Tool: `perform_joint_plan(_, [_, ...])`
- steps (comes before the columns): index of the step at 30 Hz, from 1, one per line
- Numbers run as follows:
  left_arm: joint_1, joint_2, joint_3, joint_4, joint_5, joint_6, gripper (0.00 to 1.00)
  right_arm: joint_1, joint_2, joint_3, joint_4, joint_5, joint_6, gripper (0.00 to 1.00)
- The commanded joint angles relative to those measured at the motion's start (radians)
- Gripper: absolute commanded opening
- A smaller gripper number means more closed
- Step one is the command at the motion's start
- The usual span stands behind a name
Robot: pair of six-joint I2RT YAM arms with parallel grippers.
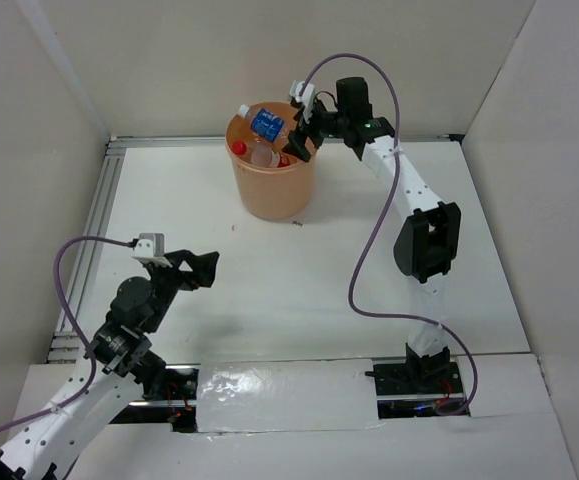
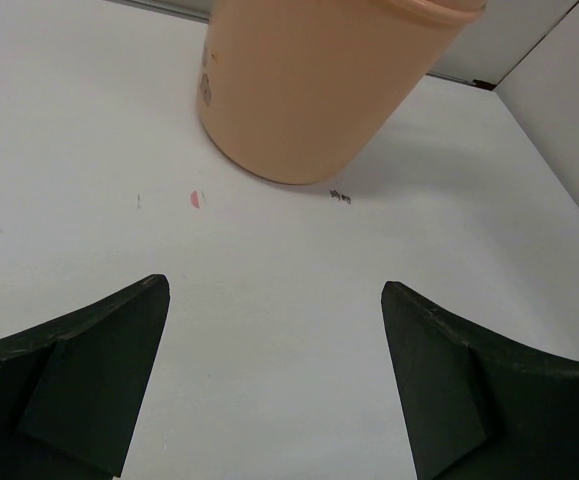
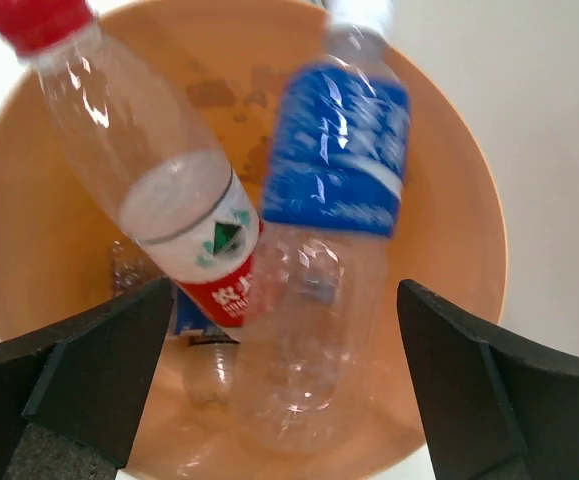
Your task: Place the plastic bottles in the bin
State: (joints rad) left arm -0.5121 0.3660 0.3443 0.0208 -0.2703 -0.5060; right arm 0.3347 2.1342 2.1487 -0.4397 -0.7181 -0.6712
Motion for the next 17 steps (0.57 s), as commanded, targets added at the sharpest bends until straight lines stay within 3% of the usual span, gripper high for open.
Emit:
perform_joint_plan(1, [0.004, 0.011, -0.001, 0.077, 0.031, -0.022, 1.00, 0.003, -0.101, 0.045, 0.021, -0.063, 0.071, 1.00])
perform_joint_plan(3, [0.004, 0.060, 0.010, 0.094, 0.040, -0.013, 1.00, -0.008, -0.160, 0.036, 0.047, -0.035, 0.154, 1.00])
perform_joint_plan(8, [0.004, 0.227, 0.085, 0.136, 0.098, 0.013, 1.00, -0.080, -0.327, -0.050, 0.055, 0.302, 0.437, 1.00])
perform_joint_plan(11, [0.004, 0.331, 0.136, 0.169, 0.118, 0.034, 1.00, -0.114, -0.414, -0.197, -0.023, 0.506, 0.469, 1.00])
perform_joint_plan(12, [0.004, 0.350, 0.136, 0.183, 0.131, 0.044, 1.00, -0.114, -0.487, -0.313, -0.033, 0.550, 0.505, 1.00])
perform_joint_plan(17, [0.004, 0.447, 0.166, 0.272, 0.166, 0.067, 1.00, -0.167, -0.729, -0.715, -0.007, 0.631, 0.535, 1.00])
